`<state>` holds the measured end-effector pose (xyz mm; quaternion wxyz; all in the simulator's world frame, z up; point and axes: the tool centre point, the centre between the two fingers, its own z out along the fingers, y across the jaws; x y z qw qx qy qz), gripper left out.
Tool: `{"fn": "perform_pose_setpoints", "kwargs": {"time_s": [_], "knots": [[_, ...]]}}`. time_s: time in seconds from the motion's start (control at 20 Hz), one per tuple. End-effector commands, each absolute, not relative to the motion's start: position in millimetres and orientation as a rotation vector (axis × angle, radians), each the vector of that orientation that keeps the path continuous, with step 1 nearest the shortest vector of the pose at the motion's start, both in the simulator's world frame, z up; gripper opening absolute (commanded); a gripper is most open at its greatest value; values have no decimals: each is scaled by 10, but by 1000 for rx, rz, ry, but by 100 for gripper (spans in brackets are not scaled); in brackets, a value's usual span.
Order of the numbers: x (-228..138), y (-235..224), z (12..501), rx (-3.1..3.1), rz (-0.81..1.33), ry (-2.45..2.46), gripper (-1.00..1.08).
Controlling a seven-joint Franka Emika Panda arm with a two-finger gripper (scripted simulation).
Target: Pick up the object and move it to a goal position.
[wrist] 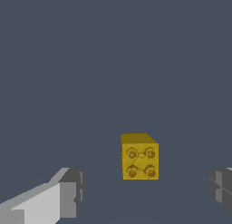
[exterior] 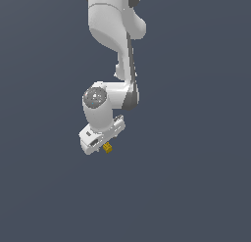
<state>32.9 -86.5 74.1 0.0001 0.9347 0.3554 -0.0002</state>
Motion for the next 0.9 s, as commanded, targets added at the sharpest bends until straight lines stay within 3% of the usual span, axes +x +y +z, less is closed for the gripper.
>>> {"fn": "perform_pose_setpoints", "kwargs": {"time_s": [0.0, 0.85], "knots": [[334, -878, 725, 2929, 0, 1136, 100], [322, -880, 246, 2928, 0, 1139, 100]]}}
